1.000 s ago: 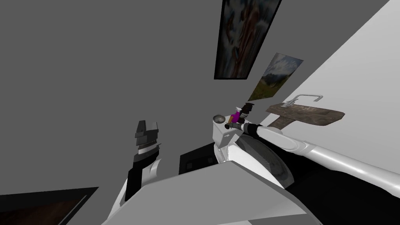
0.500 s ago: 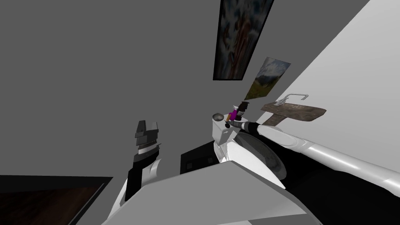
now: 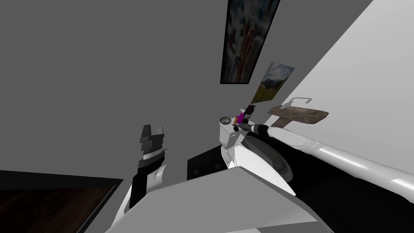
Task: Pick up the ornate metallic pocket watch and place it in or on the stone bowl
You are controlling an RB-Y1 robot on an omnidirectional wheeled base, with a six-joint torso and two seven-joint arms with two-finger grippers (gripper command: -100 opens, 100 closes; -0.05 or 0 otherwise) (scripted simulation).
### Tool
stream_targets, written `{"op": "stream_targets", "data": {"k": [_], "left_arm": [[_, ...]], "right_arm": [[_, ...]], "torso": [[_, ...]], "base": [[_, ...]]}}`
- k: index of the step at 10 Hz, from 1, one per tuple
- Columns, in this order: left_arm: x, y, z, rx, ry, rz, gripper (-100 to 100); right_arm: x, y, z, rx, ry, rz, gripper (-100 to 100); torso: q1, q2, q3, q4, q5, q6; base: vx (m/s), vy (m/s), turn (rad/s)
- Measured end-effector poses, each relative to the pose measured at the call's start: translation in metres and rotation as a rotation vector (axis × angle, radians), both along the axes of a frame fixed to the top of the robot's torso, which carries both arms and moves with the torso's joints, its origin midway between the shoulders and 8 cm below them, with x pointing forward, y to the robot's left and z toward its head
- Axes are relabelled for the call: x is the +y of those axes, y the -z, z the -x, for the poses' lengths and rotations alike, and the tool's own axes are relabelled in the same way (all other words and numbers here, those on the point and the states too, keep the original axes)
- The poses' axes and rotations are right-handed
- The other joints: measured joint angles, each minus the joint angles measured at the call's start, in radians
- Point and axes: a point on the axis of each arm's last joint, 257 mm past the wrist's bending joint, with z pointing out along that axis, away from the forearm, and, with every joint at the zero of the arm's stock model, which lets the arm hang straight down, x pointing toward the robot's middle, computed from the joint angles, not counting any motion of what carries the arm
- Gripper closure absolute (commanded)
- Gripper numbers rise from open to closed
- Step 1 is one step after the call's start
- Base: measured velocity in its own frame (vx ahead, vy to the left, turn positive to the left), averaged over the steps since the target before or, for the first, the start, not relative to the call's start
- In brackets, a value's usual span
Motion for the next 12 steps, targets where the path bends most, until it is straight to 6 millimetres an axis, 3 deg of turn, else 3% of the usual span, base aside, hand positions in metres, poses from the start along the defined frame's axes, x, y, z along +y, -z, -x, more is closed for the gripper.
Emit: {"op": "stream_targets", "data": {"k": [12], "left_arm": [[0.000, 0.000, 0.000, 0.000, 0.000, 0.000, 0]], "right_arm": [[-0.037, -0.054, -0.022, 0.119, 0.227, -0.366, 100]], "torso": [[-0.002, -0.006, -0.004, -0.002, -0.002, -0.001]], "base": [[0.026, 0.022, 0.031]]}}
